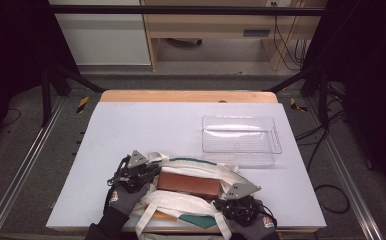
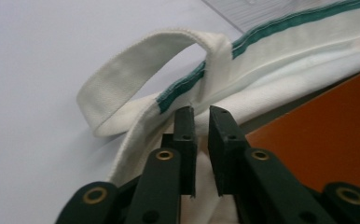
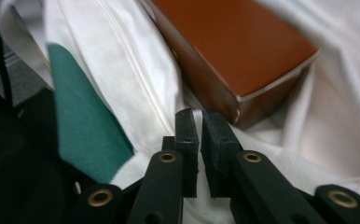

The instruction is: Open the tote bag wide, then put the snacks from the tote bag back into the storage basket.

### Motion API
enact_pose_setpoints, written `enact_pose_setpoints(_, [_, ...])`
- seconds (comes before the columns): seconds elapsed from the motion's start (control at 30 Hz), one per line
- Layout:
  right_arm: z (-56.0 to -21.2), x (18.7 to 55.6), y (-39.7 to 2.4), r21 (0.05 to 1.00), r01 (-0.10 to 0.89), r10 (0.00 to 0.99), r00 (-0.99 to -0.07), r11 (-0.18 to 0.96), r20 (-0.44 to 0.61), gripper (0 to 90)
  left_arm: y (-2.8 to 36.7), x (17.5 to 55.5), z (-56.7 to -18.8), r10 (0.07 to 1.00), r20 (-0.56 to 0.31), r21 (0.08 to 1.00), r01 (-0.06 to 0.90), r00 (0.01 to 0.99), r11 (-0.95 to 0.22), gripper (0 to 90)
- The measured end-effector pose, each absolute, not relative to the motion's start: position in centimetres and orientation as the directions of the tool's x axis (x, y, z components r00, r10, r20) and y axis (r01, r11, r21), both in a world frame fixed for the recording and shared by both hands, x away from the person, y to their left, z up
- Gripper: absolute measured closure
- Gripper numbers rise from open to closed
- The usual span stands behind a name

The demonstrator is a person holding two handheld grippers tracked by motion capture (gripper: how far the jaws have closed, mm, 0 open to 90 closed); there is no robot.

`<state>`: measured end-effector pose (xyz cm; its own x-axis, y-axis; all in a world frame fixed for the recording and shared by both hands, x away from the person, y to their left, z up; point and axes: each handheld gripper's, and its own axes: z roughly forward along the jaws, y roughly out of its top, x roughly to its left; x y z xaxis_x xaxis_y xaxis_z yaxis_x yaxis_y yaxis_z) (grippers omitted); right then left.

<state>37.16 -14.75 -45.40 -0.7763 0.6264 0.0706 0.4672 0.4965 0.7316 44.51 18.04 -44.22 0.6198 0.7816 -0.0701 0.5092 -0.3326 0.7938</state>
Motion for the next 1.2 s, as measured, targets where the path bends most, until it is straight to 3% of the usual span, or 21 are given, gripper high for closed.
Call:
enact_pose_setpoints(0.07, [-44.5,37.0,-15.0,0.768,0.433,0.618,-0.784,0.472,0.062,82.2,18.4,43.8,-43.5,0.772,-0.073,0.809,0.490,0.632,-0.325,73.9])
enact_pose_setpoints(0.37, [-42.7,37.9,-15.7,0.821,0.395,0.646,-0.762,0.411,0.043,66.3,20.8,41.8,-41.2,0.783,-0.058,0.872,0.413,0.619,-0.263,60.4])
enact_pose_setpoints(0.63, [-41.1,39.5,-15.3,0.835,0.379,0.655,-0.755,0.399,0.030,52.0,23.9,40.6,-41.3,0.823,-0.033,0.882,0.403,0.568,-0.243,43.9])
enact_pose_setpoints(0.87, [-40.5,40.6,-14.1,0.823,0.377,0.647,-0.762,0.426,0.014,39.3,26.2,40.5,-41.9,0.845,-0.061,0.881,0.426,0.532,-0.205,34.9])
enact_pose_setpoints(1.2, [-41.7,41.6,-11.8,0.785,0.384,0.609,-0.793,0.485,0.012,37.4,27.4,41.0,-42.3,0.856,-0.042,0.871,0.438,0.515,-0.220,28.5])
